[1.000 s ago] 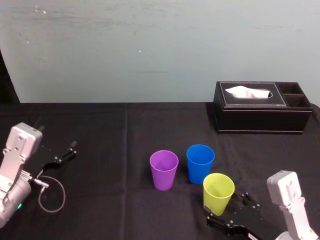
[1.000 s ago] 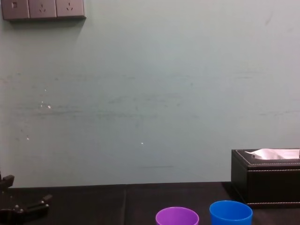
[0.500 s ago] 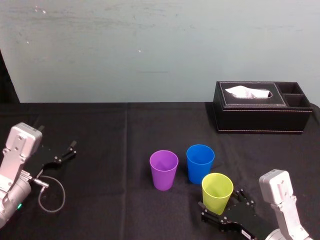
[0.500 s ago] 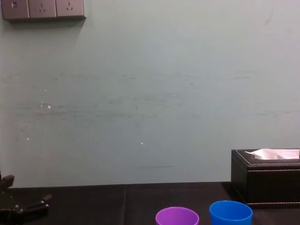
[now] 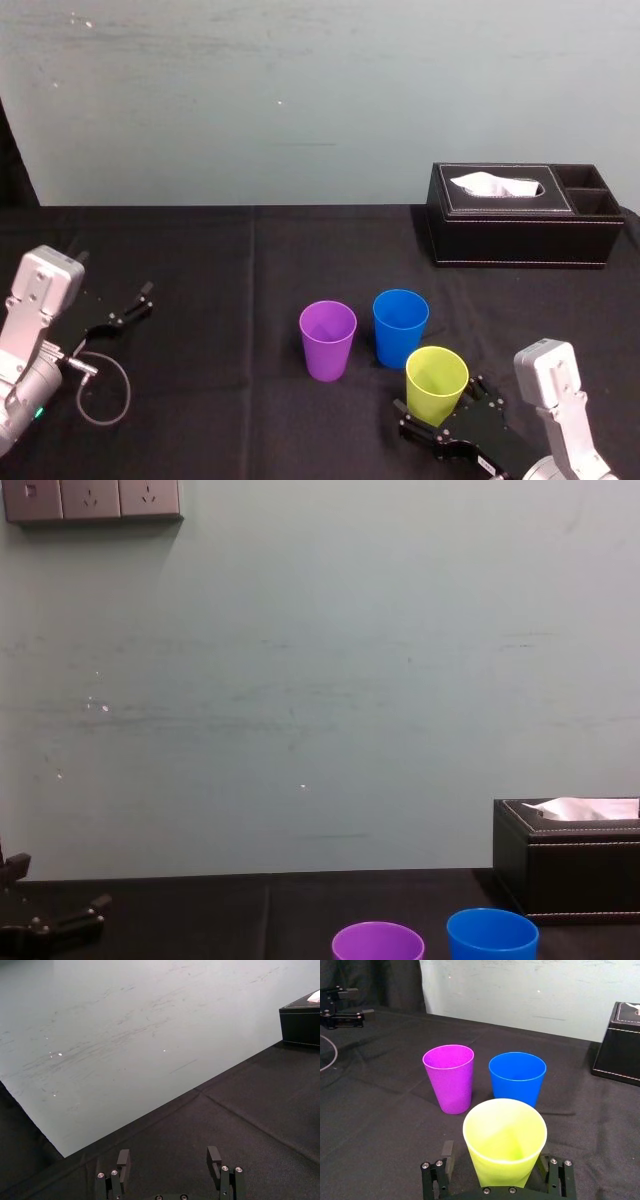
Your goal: Stack the three plastic cups sequentially using one hand.
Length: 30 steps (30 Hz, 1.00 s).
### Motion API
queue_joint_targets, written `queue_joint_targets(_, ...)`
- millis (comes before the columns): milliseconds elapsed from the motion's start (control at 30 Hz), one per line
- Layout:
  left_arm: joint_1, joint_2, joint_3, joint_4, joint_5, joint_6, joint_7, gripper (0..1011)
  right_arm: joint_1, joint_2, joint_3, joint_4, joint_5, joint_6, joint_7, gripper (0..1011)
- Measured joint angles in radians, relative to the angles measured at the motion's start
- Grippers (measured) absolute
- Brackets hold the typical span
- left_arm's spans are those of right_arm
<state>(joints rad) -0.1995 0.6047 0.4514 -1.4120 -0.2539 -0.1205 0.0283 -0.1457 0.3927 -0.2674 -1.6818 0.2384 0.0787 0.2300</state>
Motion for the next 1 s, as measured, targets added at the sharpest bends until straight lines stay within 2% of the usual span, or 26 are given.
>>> queue_joint_targets(533, 0.0, 0.0, 0.0, 0.0, 0.0, 0.0, 0.0, 1000, 0.004, -0.047, 0.022, 0.021, -0.047, -0.022, 0.006, 1003)
queue_joint_targets(833, 0.0, 0.0, 0.0, 0.0, 0.0, 0.0, 0.0, 1000, 0.003, -0.045, 0.021, 0.021, -0.046, -0.022, 0.006, 1003)
queue_joint_targets(1000, 0.0, 0.0, 0.0, 0.0, 0.0, 0.0, 0.0, 1000, 0.003, -0.044, 0.021, 0.021, -0.043, -0.022, 0.005, 916)
